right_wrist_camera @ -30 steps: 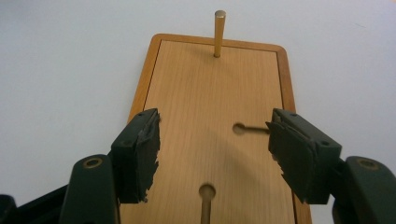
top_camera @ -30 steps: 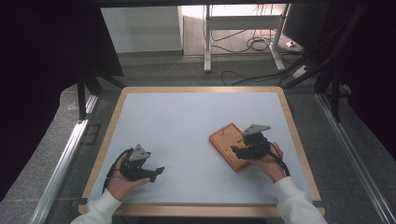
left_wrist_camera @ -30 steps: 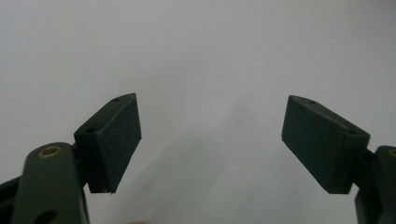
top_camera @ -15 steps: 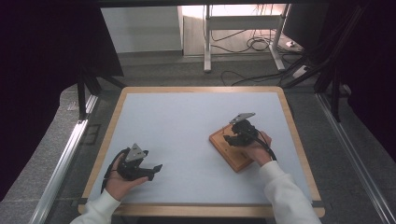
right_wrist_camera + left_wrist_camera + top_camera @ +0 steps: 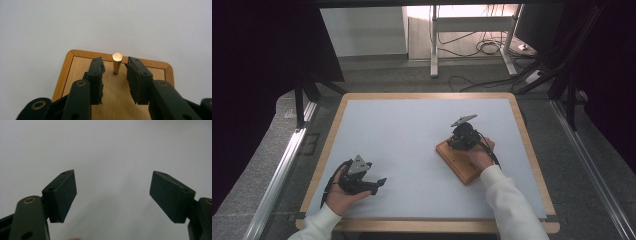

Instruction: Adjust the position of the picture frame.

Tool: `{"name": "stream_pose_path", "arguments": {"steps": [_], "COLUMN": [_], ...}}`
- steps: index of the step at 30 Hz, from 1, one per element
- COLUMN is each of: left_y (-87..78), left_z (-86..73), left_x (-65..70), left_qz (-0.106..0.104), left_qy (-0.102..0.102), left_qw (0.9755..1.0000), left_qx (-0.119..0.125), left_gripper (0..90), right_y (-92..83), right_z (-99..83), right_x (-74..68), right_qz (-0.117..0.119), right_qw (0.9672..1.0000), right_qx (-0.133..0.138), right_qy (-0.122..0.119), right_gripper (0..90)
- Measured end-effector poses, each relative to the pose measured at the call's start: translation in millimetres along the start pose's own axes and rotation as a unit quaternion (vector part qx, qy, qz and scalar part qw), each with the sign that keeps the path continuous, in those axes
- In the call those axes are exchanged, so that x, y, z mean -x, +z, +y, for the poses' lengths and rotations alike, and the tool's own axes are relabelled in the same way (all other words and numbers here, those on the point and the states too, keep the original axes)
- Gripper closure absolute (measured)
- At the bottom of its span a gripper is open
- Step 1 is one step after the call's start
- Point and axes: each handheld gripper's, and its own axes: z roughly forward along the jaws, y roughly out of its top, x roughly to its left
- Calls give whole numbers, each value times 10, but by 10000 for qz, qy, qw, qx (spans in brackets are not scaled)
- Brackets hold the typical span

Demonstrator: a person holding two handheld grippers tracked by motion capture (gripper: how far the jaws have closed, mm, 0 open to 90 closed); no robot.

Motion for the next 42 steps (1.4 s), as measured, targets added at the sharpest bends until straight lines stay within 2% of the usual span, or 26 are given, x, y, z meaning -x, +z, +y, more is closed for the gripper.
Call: {"name": "stream_pose_path", "arguments": {"steps": [2, 4, 5, 6, 9, 15, 19, 25, 30, 36, 42], "left_y": [0, -6, -6, -6, -2, 3, 4, -9, -12, -17, -13], "left_z": [-1, -3, -3, -4, -5, -4, -3, -1, -5, -10, -11], "left_x": [0, -3, -3, -4, -5, -3, -8, -18, -22, -25, -18], "left_qz": [-1, -8, -8, -6, 1, 2, 8, -12, -20, -11, -63], "left_qy": [1, 4, 4, 3, -1, -1, -3, -19, -16, -32, -24], "left_qw": [10000, 10000, 10000, 10000, 10000, 10000, 10000, 10000, 10000, 10000, 10000], "left_qx": [-2, 4, 4, 8, 4, -6, 3, 30, 38, 63, 35], "left_gripper": [214, 214, 214, 214, 212, 209, 206, 206, 205, 202, 202], "right_y": [14, 42, 42, 51, 56, 55, 71, 179, 269, 450, 559], "right_z": [9, 27, 27, 42, 52, 77, 121, 265, 375, 575, 697], "right_x": [-4, -17, -17, -50, -66, -59, -92, -255, -333, -491, -575], "right_qz": [-25, -69, -69, -218, -294, -256, -231, -152, -106, -20, 39], "right_qw": [10000, 9999, 9999, 9996, 9993, 9994, 9992, 9988, 9989, 9989, 9989], "right_qx": [-18, -62, -62, -79, -100, -190, -277, -324, -332, -272, -246], "right_qy": [-31, -91, -91, -188, -220, -116, -188, -338, -315, -385, -400], "right_gripper": [699, 785, 785, 836, 842, 847, 848, 849, 849, 849, 849]}}
